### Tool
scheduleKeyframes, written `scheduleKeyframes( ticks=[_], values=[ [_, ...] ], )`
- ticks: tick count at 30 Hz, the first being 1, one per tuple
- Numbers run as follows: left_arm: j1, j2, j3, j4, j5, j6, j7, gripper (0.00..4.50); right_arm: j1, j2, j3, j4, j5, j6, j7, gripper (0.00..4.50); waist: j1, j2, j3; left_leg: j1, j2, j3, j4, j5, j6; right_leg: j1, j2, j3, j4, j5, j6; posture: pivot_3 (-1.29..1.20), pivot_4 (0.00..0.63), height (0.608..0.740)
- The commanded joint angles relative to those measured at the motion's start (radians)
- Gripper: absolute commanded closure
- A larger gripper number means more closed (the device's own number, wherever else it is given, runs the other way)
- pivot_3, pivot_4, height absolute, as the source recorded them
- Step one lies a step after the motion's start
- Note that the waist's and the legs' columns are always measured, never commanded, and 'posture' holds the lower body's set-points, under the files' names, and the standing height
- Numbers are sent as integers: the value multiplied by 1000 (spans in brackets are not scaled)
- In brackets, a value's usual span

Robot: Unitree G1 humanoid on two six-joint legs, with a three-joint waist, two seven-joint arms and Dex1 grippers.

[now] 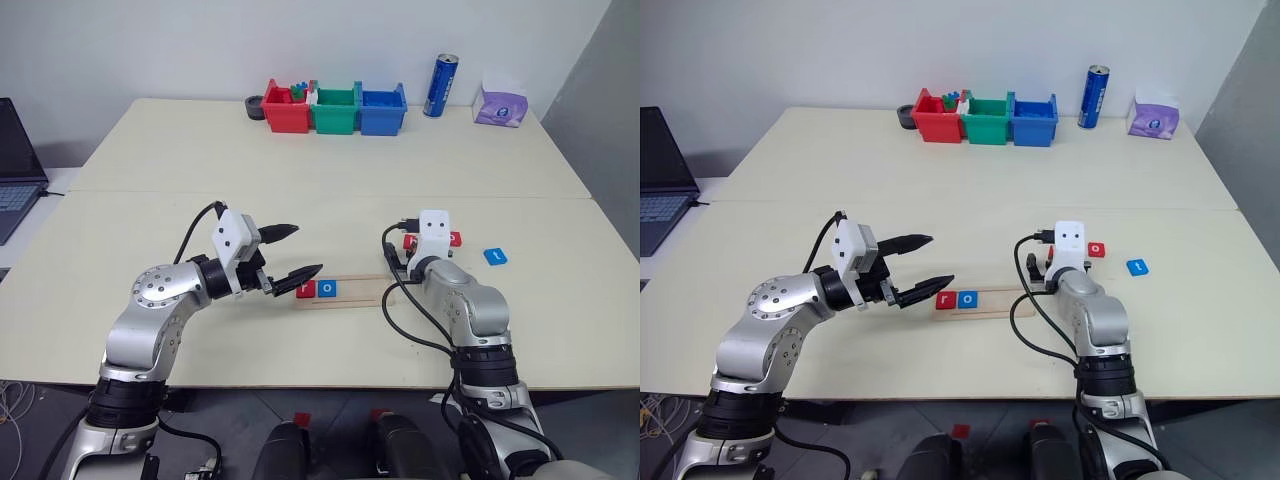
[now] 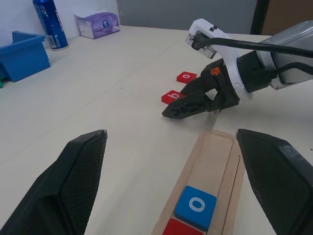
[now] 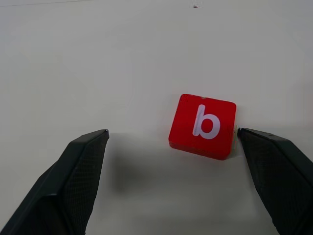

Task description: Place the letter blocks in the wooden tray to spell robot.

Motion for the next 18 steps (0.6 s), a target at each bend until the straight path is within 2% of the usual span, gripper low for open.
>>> scheduleKeyframes(
  ticks=[1, 5, 6, 9, 13, 15, 18],
  values=[
    [-19, 14, 11, -26, -23, -2, -8, 40, -16, 7, -43, 24, -11, -6, -35, 0, 0, 0, 0, 0, 0, 0, 0, 0, 0, 0, 0, 0, 0, 0, 0, 0, 150, 740],
    [-19, 20, 4, -30, -28, 2, -22, 40, -26, 17, -55, 53, -13, -19, -44, 0, 0, 0, 0, 0, 0, 0, 0, 0, 0, 0, 0, 0, 0, 0, 0, 0, 150, 740],
    [-19, 21, 3, -31, -28, 4, -25, 14, -27, 19, -57, 57, -13, -22, -46, 177, 0, 0, 0, 0, 0, 0, 0, 0, 0, 0, 0, 0, 0, 0, 0, 0, 150, 740],
    [-22, 25, 0, -27, -29, 2, -32, 0, -24, 26, -60, 65, -6, -32, -47, 959, -1, 0, 0, 0, 0, 0, 0, 0, 0, 0, 0, 0, 0, 0, 0, 0, 150, 740],
    [-22, 28, -8, -27, -29, 2, -39, 0, -9, 33, -62, 57, -7, -31, -46, 2445, -2, 0, 0, 0, 0, 0, 0, 0, 0, 0, 0, 0, 0, 0, 0, 0, 150, 740],
    [-22, 27, -10, -30, -30, 3, -42, 0, -5, 32, -59, 49, -9, -27, -41, 3042, -2, 0, 0, 0, 0, 0, 0, 0, 0, 0, 0, 0, 0, 0, 0, 0, 150, 740],
    [-25, 28, -16, -31, -32, 3, -49, 0, 2, 21, -47, 20, -6, 2, -22, 3032, -3, 0, 0, 0, 0, 0, -1, 0, 0, 0, 0, 0, 0, 0, 0, 0, 150, 740]
  ],
)
